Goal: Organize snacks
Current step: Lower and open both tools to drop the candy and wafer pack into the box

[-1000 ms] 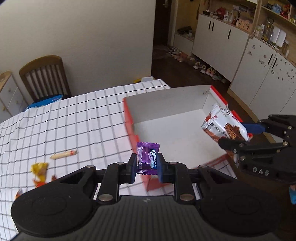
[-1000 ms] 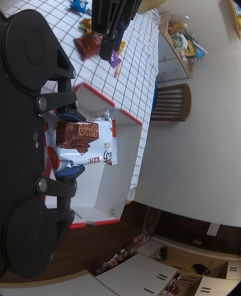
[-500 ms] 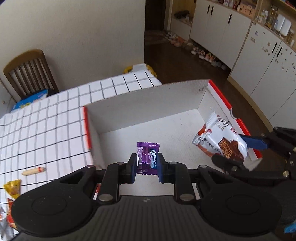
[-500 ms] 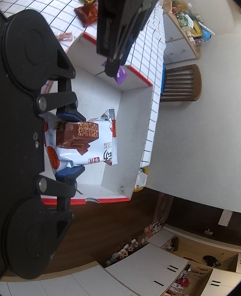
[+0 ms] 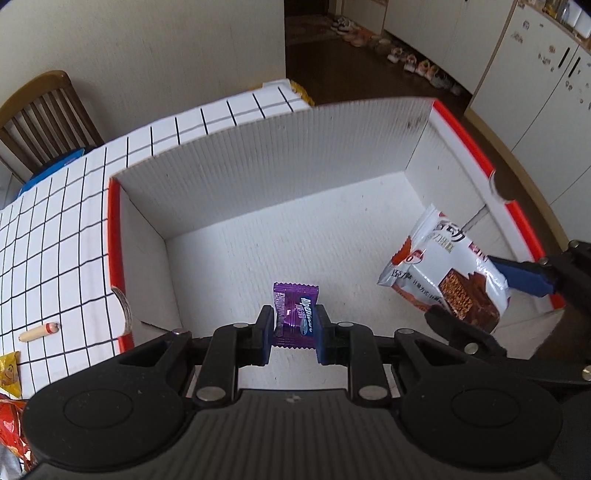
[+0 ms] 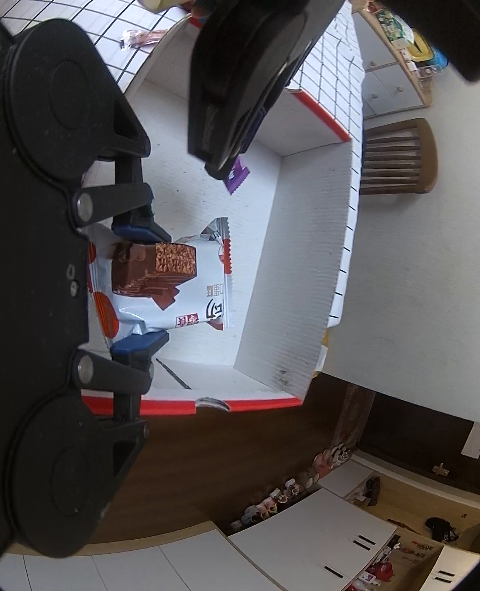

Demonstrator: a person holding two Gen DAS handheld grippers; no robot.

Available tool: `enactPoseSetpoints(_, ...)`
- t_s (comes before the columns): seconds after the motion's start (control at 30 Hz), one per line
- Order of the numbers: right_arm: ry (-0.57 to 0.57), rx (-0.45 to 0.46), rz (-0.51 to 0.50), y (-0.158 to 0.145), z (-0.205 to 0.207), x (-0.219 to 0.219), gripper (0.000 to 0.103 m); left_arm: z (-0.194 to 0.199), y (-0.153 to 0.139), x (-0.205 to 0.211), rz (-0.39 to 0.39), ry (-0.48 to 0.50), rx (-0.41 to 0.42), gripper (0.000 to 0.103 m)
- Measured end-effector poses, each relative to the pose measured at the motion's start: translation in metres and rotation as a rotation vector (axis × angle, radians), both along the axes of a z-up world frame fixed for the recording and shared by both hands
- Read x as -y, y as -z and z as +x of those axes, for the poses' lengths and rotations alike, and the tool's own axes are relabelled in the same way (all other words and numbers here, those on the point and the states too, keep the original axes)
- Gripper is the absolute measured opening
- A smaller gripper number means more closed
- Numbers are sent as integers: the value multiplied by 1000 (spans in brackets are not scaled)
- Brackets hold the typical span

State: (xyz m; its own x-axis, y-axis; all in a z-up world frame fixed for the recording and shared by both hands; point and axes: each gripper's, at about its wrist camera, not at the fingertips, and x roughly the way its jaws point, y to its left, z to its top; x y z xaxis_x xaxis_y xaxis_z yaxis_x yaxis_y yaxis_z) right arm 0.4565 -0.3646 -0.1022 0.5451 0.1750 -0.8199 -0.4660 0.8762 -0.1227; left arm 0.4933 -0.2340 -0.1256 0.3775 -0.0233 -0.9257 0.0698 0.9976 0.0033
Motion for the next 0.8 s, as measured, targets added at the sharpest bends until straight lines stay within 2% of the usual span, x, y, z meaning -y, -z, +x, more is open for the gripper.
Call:
enactPoseSetpoints(0.3, -29, -26, -35, 9, 5, -6, 49, 0, 15, 2, 10, 1, -34, 21)
enactPoseSetpoints(0.5, -41, -30, -50, 11, 9, -10, 56, 1, 22, 3, 18, 1, -59, 21)
enactPoseSetpoints(0.57, -40, -27, -43, 11, 8, -8, 61, 1, 25, 3, 21, 3, -71, 21)
enactPoseSetpoints(0.67, -42, -26, -37, 11, 7, -4, 62, -2, 25, 3, 31, 14, -73, 21)
enactPoseSetpoints(0.8, -41, -21, -28, 7, 3, -1, 63, -5, 22, -2, -2, -9, -85, 23)
